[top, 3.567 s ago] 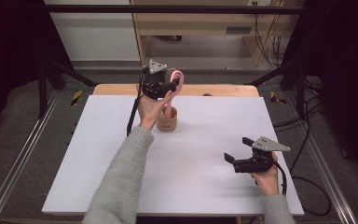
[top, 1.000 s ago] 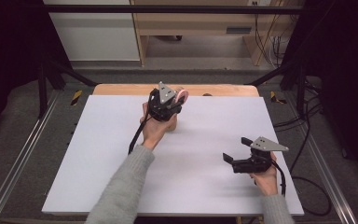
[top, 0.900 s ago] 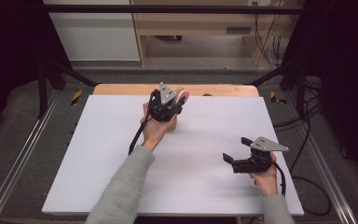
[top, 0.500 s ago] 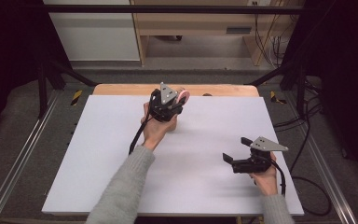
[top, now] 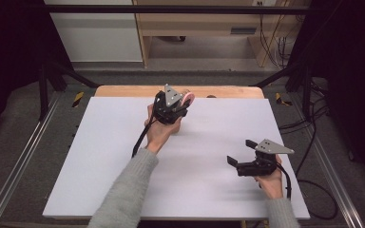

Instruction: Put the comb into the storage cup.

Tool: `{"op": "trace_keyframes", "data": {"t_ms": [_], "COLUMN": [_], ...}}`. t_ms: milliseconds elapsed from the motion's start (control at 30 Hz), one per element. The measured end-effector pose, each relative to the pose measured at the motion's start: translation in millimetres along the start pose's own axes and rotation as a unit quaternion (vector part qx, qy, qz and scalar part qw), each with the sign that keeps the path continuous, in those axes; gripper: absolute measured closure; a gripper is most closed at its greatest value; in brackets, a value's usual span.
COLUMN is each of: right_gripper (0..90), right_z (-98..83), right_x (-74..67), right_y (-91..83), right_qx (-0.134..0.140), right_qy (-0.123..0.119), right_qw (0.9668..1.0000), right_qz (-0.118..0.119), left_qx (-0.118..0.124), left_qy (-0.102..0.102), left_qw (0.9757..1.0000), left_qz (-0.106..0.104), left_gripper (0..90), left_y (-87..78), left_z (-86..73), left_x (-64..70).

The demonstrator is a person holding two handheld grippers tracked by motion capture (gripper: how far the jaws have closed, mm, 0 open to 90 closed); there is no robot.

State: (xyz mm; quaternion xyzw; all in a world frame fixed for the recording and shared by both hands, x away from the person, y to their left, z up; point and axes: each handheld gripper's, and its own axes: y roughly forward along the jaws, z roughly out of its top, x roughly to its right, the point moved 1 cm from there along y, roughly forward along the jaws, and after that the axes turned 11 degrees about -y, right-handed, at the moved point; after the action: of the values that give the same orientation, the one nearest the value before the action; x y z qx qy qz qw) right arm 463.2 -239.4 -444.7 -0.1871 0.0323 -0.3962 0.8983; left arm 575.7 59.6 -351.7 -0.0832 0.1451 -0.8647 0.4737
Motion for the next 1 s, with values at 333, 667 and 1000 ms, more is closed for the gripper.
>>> {"op": "trace_keyframes", "data": {"t_ms": [333,667,1000], "right_gripper": [0.2,0.2,0.2], "right_z": [0.1,0.1,0.1], "right_x": [-0.1,0.0,-0.3], "right_y": [-0.1,0.4,0.6], "right_qx": [0.0,0.0,-0.001], "right_qy": [0.001,-0.001,-0.001], "right_qw": [1.0,1.0,1.0], "right_qz": [0.0,0.001,0.001], "left_qx": [-0.004,-0.009,-0.023], "left_qy": [0.001,-0.007,-0.034], "left_qw": [1.0,0.9997,0.9977], "left_qz": [0.001,-0.02,-0.053], "left_gripper": [56.0,40.4,24.4], "left_y": [1.2,2.3,2.1], "left_z": [-0.9,-1.6,0.4], "left_x": [0.7,0.4,-2.0]}}
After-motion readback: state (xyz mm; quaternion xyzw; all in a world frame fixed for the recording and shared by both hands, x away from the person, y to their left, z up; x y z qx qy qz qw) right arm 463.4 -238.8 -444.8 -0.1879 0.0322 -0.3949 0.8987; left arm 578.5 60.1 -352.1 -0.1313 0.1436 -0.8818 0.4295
